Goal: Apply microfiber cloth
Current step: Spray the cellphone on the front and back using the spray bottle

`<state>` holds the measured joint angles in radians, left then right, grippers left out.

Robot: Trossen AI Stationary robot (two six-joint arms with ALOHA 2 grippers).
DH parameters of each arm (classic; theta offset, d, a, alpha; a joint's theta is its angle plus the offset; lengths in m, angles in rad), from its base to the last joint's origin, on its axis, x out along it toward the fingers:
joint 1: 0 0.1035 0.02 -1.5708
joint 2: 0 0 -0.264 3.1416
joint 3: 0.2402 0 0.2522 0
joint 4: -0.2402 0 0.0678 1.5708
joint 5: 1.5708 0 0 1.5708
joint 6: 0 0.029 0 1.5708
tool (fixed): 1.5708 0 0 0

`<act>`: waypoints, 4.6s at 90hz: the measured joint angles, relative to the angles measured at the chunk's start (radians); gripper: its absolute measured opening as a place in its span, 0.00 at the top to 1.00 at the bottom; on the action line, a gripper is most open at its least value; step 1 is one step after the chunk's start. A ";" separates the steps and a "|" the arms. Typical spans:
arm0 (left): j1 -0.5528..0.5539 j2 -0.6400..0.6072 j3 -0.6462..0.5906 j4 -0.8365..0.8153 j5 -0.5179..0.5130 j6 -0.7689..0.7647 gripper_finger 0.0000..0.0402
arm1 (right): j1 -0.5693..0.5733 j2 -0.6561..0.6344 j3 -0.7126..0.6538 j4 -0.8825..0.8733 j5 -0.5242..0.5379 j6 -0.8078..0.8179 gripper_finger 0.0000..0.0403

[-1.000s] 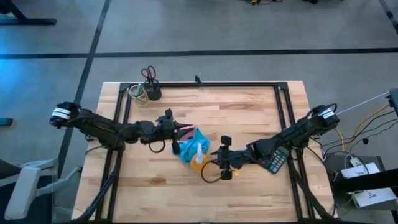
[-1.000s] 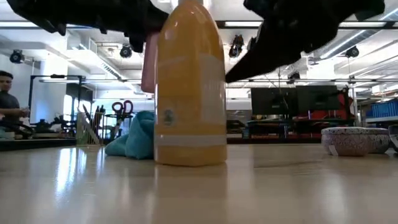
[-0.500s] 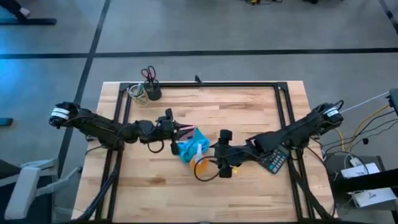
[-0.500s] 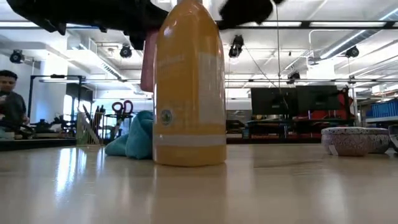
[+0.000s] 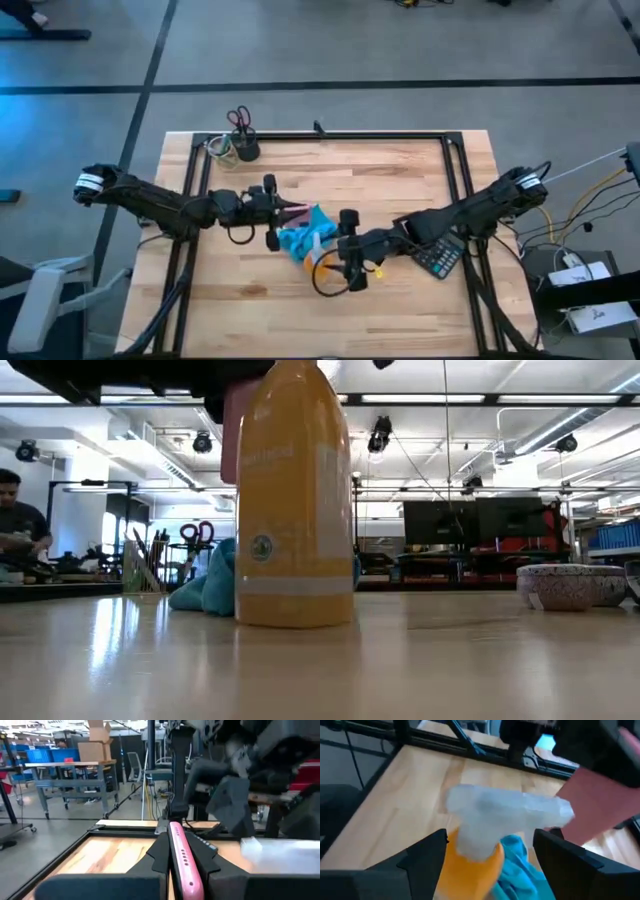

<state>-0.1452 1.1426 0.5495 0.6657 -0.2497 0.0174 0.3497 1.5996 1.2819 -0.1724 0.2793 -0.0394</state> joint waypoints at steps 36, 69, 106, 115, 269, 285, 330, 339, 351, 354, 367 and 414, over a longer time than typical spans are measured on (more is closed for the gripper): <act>-0.011 -0.008 0.000 -0.003 -0.001 0.000 0.97 | -0.019 0.014 0.000 0.052 -0.024 -0.006 0.21; -0.011 -0.033 0.000 -0.027 -0.005 -0.004 0.97 | -0.100 0.107 -0.004 0.136 -0.236 -0.082 0.14; -0.024 -0.047 0.000 -0.039 -0.007 -0.031 0.97 | -0.107 0.125 -0.025 0.280 -0.314 -0.176 0.14; -0.044 -0.068 0.000 -0.044 -0.052 -0.030 0.97 | -0.118 0.125 -0.043 0.309 -0.340 -0.193 0.14; -0.365 -0.109 0.009 0.047 -0.761 0.049 0.97 | -0.229 0.136 -0.131 0.545 -0.712 -0.164 0.44; -0.311 -0.096 0.009 0.110 -0.707 0.113 0.97 | -0.230 0.136 -0.131 0.538 -0.672 -0.138 0.52; -0.304 -0.091 0.008 0.279 -0.441 0.471 0.97 | -0.231 0.135 -0.131 0.522 -0.646 -0.082 0.35; -0.302 -0.094 0.008 0.283 -0.455 0.434 0.97 | -0.230 0.135 -0.131 0.523 -0.652 -0.074 0.30; -0.321 -0.083 0.006 0.213 -0.458 0.552 0.97 | -0.229 0.135 -0.131 0.516 -0.653 -0.065 0.26; -0.325 -0.079 0.006 0.185 -0.459 0.578 0.97 | -0.229 0.135 -0.132 0.515 -0.653 -0.062 0.26; -0.347 -0.075 0.006 0.018 -0.463 0.702 0.97 | -0.222 0.124 -0.132 0.482 -0.651 -0.037 0.24; -0.412 0.150 0.027 -0.230 -0.590 1.497 0.97 | -0.190 0.115 -0.132 0.467 -0.645 0.003 0.28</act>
<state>-0.5574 1.2929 0.5768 0.4355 -0.8398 1.5142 0.1596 1.7149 1.1496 0.2950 -0.3656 -0.0364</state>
